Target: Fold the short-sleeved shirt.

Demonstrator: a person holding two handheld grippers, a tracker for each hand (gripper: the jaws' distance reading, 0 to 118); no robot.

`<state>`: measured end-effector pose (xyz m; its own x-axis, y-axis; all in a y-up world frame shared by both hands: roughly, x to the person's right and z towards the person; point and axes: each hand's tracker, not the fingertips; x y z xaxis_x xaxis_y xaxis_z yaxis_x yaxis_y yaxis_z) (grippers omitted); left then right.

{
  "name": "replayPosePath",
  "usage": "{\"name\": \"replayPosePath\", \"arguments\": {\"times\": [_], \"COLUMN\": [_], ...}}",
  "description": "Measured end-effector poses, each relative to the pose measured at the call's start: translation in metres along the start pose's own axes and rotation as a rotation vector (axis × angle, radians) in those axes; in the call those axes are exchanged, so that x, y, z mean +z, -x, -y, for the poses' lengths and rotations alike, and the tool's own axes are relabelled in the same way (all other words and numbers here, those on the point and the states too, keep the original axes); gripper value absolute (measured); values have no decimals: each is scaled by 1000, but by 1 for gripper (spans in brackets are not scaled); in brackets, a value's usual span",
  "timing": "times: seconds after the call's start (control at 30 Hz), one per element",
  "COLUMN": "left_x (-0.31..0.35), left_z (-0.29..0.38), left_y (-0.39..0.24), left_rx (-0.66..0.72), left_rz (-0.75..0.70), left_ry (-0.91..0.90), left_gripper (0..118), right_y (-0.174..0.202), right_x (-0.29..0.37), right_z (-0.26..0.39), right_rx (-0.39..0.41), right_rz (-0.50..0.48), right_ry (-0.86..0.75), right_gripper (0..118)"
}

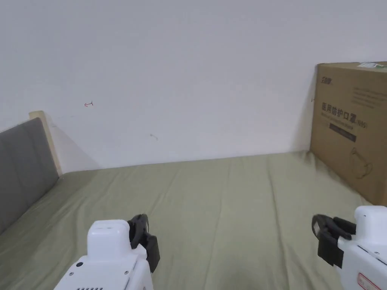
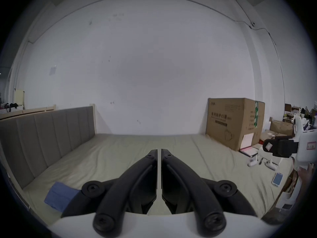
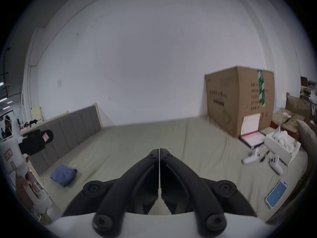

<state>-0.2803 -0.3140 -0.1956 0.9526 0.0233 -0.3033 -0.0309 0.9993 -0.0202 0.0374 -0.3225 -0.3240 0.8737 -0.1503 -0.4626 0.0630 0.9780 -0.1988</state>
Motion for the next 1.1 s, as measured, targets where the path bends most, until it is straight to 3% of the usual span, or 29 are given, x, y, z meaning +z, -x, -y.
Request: {"name": "replayPosePath", "arguments": {"times": [0.23, 0.37, 0.4, 0.43, 0.47, 0.5, 0.57, 0.6, 0.67, 0.73, 0.77, 1.1], "left_x": [15, 18, 19, 19, 22, 25, 26, 27, 32, 32, 32, 34], "left_z": [-19, -23, -23, -24, -23, -23, -24, -24, -24, -26, -26, -26], "left_y": [-33, -41, -44, -47, -49, -51, -52, -54, -55, -54, -55, -50], "left_rx": [7, 23, 18, 10, 2, 0, 9, 19, 28, 24, 20, -3], "left_rz": [-29, -30, -32, -34, -35, -28, -15, -2, 21, 21, 17, -23], "left_ry": [-84, -101, -102, -107, -114, -121, -120, -120, -142, -143, -139, -99], "left_gripper": [4, 4, 8, 18, 36, 67, 105, 115, 115, 115, 115, 115], "right_y": [15, 19, 20, 21, 20, 19, 19, 18, 18, 22, 22, 31], "right_x": [13, 16, 17, 18, 18, 19, 21, 23, 24, 28, 31, 28], "right_z": [-17, -18, -17, -17, -17, -17, -18, -19, -20, -21, -21, -26], "right_rx": [46, 74, 103, 115, 111, 109, 117, 124, 127, 133, 129, 134], "right_rz": [-31, 21, 52, 65, 60, 59, 68, 75, 83, 38, 85, 69], "right_ry": [-133, -155, -165, -169, -168, -169, -169, -171, -164, -209, -205, -178], "right_gripper": [0, 2, 9, 19, 29, 42, 68, 93, 118, 118, 118, 118]}}
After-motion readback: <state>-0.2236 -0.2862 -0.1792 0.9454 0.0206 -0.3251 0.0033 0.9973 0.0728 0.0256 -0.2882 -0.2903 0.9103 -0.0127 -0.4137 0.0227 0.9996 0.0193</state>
